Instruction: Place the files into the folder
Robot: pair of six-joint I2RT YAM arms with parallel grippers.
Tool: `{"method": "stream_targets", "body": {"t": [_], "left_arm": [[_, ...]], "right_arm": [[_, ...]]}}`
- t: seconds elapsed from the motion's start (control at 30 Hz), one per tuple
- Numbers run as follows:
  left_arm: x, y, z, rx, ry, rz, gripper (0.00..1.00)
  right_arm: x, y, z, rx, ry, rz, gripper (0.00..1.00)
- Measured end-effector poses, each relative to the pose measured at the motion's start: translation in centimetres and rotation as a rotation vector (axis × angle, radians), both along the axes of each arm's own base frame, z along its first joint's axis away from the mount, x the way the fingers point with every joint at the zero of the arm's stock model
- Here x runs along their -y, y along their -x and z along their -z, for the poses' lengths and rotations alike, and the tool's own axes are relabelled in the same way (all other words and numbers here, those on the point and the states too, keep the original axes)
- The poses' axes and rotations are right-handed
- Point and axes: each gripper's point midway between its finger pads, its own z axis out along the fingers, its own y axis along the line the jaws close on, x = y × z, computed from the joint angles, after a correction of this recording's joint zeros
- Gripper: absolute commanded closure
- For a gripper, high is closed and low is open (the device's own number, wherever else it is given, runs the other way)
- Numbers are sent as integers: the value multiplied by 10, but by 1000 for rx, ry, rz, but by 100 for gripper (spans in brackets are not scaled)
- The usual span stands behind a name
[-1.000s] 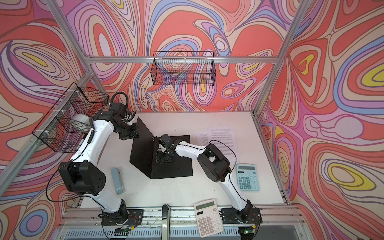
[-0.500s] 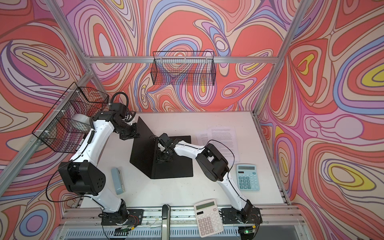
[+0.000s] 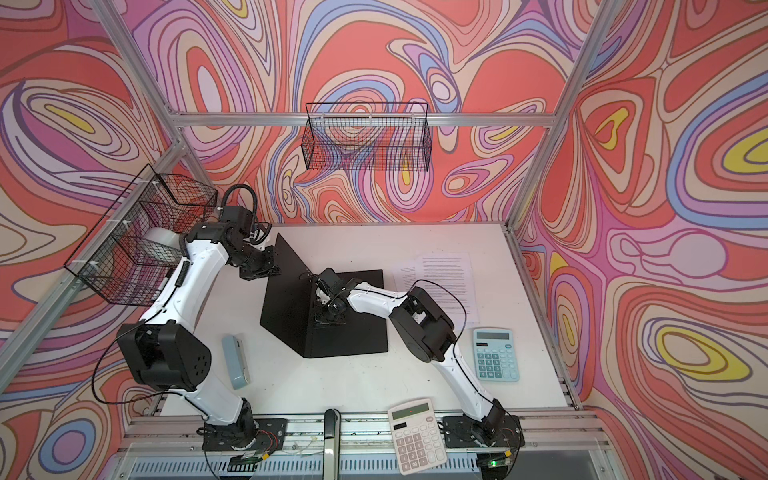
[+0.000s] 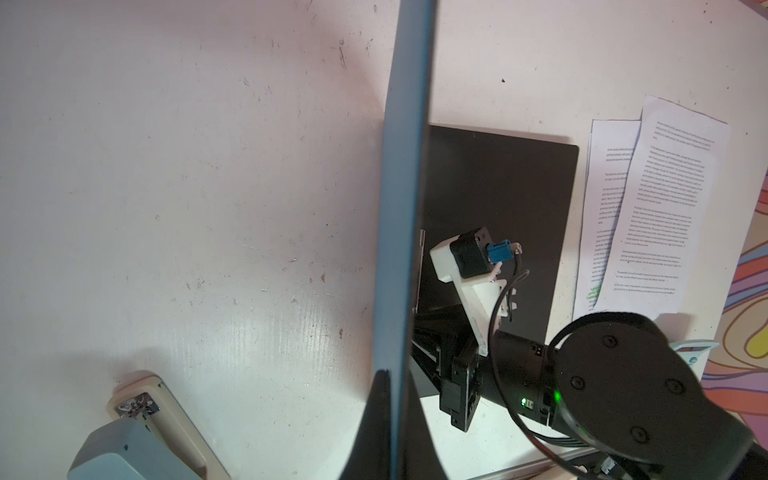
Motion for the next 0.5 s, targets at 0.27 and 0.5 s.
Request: {"method": "stream_targets", "body": {"t": [0.27, 0.5], "left_arm": [[-1, 0, 0, 0, 0, -2, 100], [-1, 0, 0, 0, 0, -2, 100]], "right_arm": [[-1, 0, -2, 3, -7, -2, 79], [1, -1, -2, 7, 3, 3, 79]]}}
